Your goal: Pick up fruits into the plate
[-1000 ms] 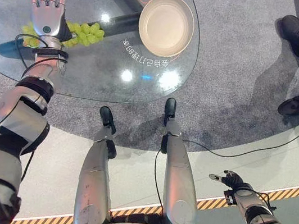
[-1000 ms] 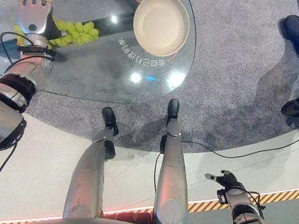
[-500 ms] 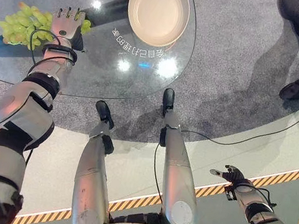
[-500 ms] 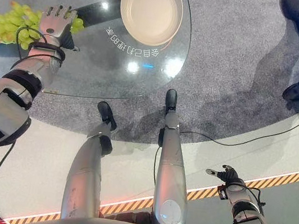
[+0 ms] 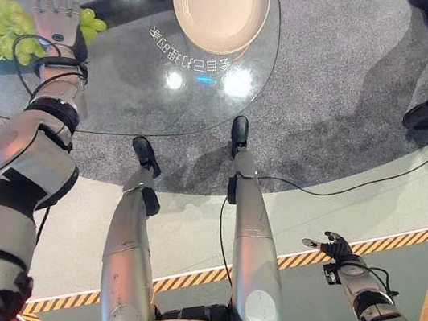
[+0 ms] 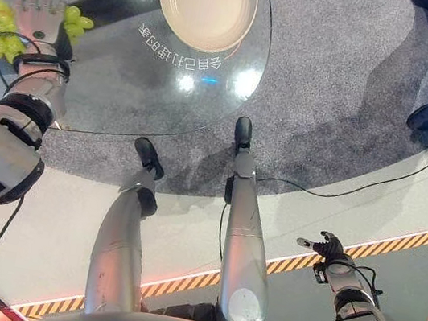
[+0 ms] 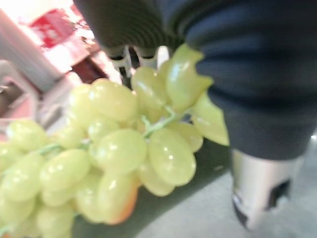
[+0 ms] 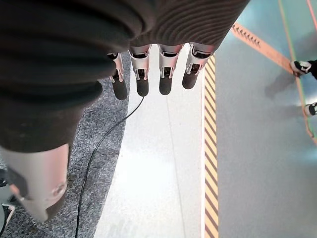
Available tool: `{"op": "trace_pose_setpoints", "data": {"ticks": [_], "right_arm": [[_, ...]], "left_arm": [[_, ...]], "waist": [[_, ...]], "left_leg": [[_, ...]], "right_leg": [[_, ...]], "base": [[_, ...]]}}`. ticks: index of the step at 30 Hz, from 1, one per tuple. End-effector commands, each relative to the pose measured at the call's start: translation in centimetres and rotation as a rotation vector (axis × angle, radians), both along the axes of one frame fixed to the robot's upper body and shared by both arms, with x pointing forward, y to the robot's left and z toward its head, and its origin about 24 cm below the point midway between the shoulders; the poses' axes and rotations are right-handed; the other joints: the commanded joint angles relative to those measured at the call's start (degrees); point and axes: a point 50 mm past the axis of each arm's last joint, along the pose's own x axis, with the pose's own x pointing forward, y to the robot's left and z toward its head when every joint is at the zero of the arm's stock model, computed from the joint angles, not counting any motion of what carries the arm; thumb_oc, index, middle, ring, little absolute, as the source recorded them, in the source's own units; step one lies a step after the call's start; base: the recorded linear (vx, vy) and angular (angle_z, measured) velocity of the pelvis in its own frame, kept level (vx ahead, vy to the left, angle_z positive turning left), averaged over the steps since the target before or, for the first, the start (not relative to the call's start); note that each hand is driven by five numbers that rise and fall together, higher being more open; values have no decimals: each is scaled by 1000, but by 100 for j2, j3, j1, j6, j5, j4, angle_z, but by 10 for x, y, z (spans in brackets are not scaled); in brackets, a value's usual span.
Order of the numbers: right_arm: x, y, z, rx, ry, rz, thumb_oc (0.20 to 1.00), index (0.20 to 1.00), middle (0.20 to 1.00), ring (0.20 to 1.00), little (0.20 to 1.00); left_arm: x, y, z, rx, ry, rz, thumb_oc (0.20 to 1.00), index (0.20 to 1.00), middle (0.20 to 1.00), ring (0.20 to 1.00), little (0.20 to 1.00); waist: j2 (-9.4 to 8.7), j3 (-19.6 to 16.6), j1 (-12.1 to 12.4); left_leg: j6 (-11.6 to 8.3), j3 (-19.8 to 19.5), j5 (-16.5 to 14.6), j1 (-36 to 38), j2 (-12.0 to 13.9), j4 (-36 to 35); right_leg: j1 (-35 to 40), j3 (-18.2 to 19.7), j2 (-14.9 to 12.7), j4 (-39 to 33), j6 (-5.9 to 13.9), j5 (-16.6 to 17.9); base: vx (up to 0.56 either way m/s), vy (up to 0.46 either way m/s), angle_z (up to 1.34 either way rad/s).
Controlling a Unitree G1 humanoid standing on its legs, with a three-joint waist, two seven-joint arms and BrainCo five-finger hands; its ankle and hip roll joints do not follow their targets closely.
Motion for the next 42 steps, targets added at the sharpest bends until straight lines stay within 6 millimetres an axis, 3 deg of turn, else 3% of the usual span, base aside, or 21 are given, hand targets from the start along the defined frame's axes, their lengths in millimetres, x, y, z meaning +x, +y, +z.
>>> {"op": "trace_pose_setpoints", "data": {"ticks": [1, 6, 10, 19, 23, 35, 42], "right_arm": [[-44, -17, -17, -14, 108, -39, 1000, 1000, 1000, 1000, 1000], [-48, -9, -23, 15, 116, -21, 1000, 1000, 1000, 1000, 1000], [-48, -9, -23, 26, 103, -20, 1000, 1000, 1000, 1000, 1000], [-37, -10, -16, 33, 43, -27, 1000, 1000, 1000, 1000, 1000], [-35, -10, -14, 28, 43, -19, 1000, 1000, 1000, 1000, 1000], [-40, -8, -17, 21, 58, 8, 1000, 1000, 1000, 1000, 1000], [-41, -6, -19, 19, 69, 24, 1000, 1000, 1000, 1000, 1000]], "left_arm": [[-31, 48, 24, 45, -205, 134, 1000, 1000, 1000, 1000, 1000], [-33, 47, 45, 74, -318, 113, 1000, 1000, 1000, 1000, 1000], [-38, 56, 43, 82, -266, 174, 1000, 1000, 1000, 1000, 1000], [-34, 57, 35, 73, -148, 159, 1000, 1000, 1000, 1000, 1000], [-30, 50, 32, 90, -155, 110, 1000, 1000, 1000, 1000, 1000], [-17, 18, 60, 212, -287, -107, 1000, 1000, 1000, 1000, 1000], [-15, 11, 66, 237, -327, -165, 1000, 1000, 1000, 1000, 1000]], "waist": [[-318, -35, 60], [-326, -35, 118], [-323, -35, 150], [-309, -35, 121], [-319, -35, 103], [-267, -35, 73], [-249, -35, 72]], "left_leg": [[269, -502, -468, -286, -691, 356], [264, -584, -478, -309, -699, 366], [254, -622, -456, -321, -707, 355], [252, -617, -443, -361, -718, 307], [241, -593, -440, -374, -702, 292], [247, -495, -473, -293, -709, 307], [255, -460, -459, -248, -700, 293]], "right_leg": [[24, 122, 768, 370, -317, -446], [26, 67, 761, 401, -313, -472], [19, 38, 737, 388, -311, -446], [-40, 38, 741, 366, -305, -435], [-61, 47, 735, 344, -295, -416], [9, 58, 705, 316, -284, -422], [46, 49, 695, 318, -289, -439]], "base": [[3, -65, 6], [0, -42, 5], [0, 0, 0], [-1, 4, 0], [1, 15, 1], [0, 0, 0], [5, 6, -1]]}}
